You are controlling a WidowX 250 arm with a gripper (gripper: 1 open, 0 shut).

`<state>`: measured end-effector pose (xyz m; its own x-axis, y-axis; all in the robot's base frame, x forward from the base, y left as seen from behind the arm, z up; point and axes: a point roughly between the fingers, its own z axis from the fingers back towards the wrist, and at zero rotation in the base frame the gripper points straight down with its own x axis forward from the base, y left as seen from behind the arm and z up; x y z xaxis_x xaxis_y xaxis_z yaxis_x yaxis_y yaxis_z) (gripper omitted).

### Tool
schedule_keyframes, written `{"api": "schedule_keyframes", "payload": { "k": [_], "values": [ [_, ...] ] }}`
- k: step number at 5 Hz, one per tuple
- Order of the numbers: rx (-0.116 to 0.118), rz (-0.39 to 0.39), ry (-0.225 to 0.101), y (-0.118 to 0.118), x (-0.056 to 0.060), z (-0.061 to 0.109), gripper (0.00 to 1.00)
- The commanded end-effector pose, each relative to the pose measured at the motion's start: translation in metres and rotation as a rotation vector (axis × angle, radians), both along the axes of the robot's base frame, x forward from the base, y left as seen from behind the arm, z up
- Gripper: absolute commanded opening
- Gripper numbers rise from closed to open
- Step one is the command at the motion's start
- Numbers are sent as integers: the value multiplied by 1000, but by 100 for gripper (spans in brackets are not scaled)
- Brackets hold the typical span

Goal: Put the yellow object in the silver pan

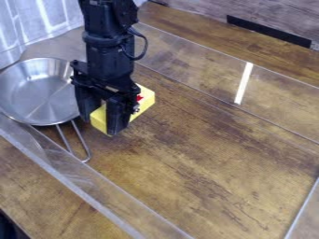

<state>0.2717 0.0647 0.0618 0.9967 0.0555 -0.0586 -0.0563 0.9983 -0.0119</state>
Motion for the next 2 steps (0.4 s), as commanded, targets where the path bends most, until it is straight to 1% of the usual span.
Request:
{"api": "schedule_keyframes", "payload": {
  "k": [1,2],
  "values": [
    [26,28,-84,11,8,21,0],
    [32,34,-85,14,7,25,0]
  ]
}}
